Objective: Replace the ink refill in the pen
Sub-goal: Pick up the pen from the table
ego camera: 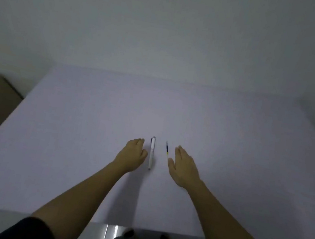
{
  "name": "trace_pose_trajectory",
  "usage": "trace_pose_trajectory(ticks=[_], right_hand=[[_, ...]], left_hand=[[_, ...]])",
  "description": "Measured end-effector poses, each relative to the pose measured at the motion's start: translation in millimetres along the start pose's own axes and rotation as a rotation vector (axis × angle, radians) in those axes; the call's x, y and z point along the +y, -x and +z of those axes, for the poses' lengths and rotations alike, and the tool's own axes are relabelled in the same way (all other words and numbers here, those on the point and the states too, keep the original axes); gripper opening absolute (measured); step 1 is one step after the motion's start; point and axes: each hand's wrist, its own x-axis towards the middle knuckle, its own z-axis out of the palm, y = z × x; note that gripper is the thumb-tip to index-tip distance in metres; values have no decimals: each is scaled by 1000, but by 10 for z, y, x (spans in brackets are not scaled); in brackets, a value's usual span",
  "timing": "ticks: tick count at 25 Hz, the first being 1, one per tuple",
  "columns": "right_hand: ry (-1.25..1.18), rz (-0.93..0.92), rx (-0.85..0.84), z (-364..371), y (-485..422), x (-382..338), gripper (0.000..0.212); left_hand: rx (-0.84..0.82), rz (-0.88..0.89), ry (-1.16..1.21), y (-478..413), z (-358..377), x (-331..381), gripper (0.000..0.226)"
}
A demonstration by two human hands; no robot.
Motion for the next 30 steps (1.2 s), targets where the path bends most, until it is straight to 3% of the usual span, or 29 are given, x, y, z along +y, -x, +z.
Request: trace_pose_trajectory(ticks=[8, 14, 17, 22, 25, 27, 30], right_hand=[[75, 152, -30, 631, 222, 447, 60], [77, 179, -31, 773, 223, 476, 63], [83, 175, -32, 799, 228, 492, 63], [25, 162, 13, 779, 222, 501, 61], [-142, 172, 229, 599, 106, 380, 51], [-422, 216, 313, 389, -92, 221, 39], [-878, 274, 148, 71, -327, -66, 31]], left_hand=[[12, -86, 75, -184, 475, 28, 23], [92, -240, 69, -480, 652, 103, 34], [90, -331, 121, -550, 729, 98, 28], [69, -346, 183, -541, 697, 90, 29], [66, -241, 254, -414, 576, 121, 24], [40, -139, 314, -278, 488, 136, 21], [19, 27, 243, -99, 403, 109, 20]])
